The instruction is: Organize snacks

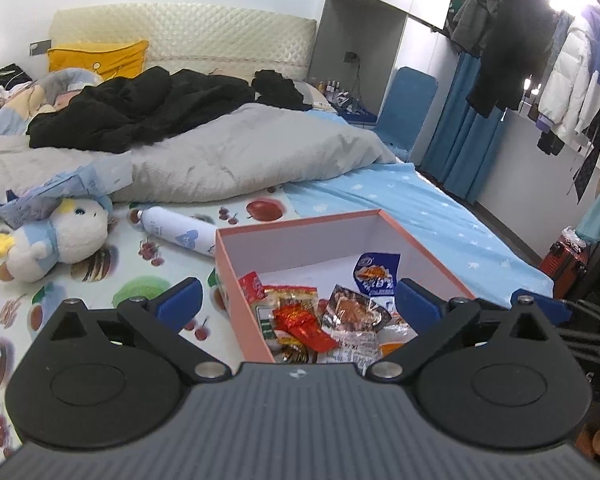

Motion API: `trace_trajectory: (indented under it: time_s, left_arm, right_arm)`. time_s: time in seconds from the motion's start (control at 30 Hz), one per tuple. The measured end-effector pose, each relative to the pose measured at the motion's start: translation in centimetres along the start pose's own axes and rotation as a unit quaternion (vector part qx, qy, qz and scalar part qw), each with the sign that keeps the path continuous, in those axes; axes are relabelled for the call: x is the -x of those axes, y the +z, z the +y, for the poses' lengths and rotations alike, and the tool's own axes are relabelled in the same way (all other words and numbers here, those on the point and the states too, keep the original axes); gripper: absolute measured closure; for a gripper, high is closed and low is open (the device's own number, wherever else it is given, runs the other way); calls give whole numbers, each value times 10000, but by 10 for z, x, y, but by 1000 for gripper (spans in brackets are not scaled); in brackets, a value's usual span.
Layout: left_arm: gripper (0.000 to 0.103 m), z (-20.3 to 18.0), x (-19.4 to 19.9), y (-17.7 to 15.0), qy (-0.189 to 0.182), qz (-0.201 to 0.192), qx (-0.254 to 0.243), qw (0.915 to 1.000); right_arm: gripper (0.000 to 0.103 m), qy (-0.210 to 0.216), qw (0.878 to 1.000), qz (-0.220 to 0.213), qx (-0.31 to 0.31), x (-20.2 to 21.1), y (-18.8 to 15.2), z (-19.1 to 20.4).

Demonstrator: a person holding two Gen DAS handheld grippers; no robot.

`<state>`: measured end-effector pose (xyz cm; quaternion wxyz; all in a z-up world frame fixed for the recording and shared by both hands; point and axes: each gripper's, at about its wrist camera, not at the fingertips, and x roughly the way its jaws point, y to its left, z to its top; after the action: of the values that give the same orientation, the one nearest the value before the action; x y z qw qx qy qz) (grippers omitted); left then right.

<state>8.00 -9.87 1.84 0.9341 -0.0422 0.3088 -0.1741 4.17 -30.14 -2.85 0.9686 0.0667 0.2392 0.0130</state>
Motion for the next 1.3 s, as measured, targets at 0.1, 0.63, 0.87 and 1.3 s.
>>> trace_trajectory:
  time_s: [0.1,0.63,0.87,1.3]
  left_arm:
    - [0,2,0,-6,25,56,16,10000]
    - [0,7,-4,-11,170,142,88,9997]
    - [0,5,-5,-11,117,178,75,9997]
    - [0,5,-7,-9,182,150,104,9997]
  right_arm:
    - [29,-29,9999,106,26,-2,-6,1]
    - [29,-95,9997,207,-68,-6,-11,-2]
    - [29,-111,9997,209,-74,-5,-10,-3]
    - [29,-117,9997,221,-42,-5,-11,-2]
